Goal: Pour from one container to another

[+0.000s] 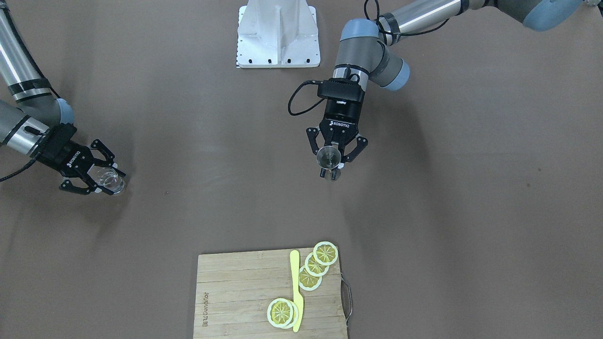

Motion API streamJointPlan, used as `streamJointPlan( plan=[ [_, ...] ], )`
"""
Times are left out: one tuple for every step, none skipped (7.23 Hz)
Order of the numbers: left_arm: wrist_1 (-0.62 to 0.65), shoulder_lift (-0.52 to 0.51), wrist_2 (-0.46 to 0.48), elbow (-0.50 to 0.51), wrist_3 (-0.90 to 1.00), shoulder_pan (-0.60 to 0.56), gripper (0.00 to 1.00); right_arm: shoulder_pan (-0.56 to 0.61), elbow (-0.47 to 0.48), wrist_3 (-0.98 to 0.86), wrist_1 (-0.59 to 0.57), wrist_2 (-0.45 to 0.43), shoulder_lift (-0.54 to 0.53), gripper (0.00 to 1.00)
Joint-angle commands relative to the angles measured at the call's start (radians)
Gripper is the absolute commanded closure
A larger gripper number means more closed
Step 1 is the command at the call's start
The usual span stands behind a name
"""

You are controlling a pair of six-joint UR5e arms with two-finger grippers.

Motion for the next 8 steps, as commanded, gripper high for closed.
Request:
streamJointPlan(
  plan=[
    [-0.067,0.006,-0.014,-0.001,0.005,0.0,1.0,0.0,0.0,0.0,-0.001,-0.001,0.0,0.55],
    [-0.07,-0.002,-0.058,0.044,0.005,0.01,1.0,0.0,0.0,0.0,-0.001,-0.001,0.0,0.55],
    [-0.09,-0.005,-0.06,0.052,0.005,0.016,1.0,0.0,0.0,0.0,-0.001,-0.001,-0.002,0.55],
    [-0.141,-0.011,-0.06,0.081,0.007,0.03,1.0,0.0,0.0,0.0,-0.002,-0.001,0.0,0.55],
    [-0.176,-0.008,-0.071,0.084,0.046,0.033,1.0,0.0,0.002,0.0,-0.004,-0.001,0.0,0.55],
    [-0.202,-0.011,-0.081,0.083,0.06,0.056,1.0,0.0,0.004,0.002,-0.007,-0.001,0.004,0.55],
    [-0.211,-0.013,-0.11,0.077,0.06,0.056,1.0,0.002,0.01,0.008,-0.007,-0.001,0.006,0.55],
    [-0.218,-0.016,-0.149,0.075,0.06,0.056,1.0,0.006,0.035,0.038,-0.008,0.005,0.006,0.62]
  ],
)
